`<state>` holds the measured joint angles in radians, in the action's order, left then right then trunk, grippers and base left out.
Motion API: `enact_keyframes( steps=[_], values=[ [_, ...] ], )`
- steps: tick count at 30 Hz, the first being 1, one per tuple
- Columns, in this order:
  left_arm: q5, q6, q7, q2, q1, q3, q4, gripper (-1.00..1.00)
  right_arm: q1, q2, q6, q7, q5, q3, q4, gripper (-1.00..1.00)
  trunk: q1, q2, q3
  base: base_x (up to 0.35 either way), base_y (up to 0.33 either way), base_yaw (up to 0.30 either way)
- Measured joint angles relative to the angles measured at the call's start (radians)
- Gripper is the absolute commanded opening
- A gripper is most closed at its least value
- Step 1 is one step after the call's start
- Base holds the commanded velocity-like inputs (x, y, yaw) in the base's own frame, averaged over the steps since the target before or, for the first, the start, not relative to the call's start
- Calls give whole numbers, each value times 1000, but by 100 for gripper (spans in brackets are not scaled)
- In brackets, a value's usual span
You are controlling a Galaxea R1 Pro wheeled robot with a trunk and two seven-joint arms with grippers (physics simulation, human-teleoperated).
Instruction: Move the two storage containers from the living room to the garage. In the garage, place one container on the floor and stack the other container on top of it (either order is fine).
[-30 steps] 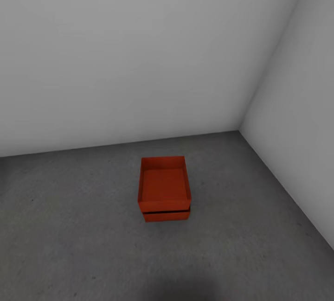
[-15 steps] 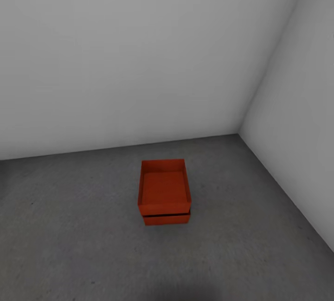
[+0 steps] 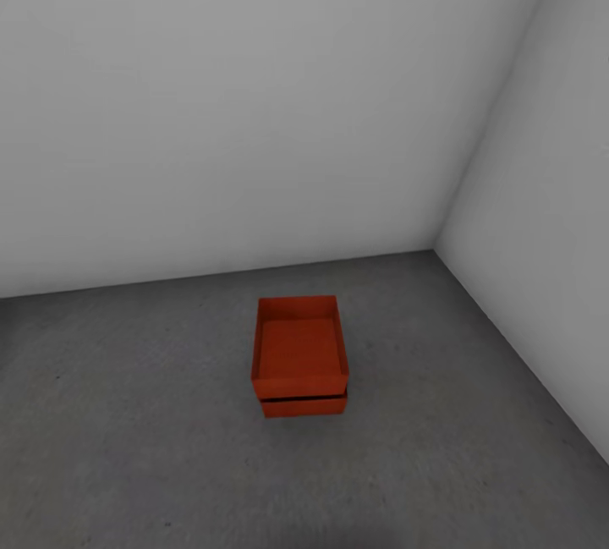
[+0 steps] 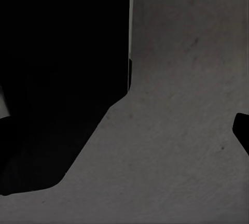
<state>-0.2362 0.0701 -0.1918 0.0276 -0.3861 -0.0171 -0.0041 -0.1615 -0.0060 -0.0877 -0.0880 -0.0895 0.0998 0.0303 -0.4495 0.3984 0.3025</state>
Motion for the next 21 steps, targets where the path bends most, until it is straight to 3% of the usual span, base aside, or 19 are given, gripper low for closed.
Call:
enact_keyframes(
  steps=[21],
  values=[
    [0,0,1,0,0,1,0,100,0,1,-2,0,-1,-1,0,100,0,0,-34,0,0,0]
  ],
)
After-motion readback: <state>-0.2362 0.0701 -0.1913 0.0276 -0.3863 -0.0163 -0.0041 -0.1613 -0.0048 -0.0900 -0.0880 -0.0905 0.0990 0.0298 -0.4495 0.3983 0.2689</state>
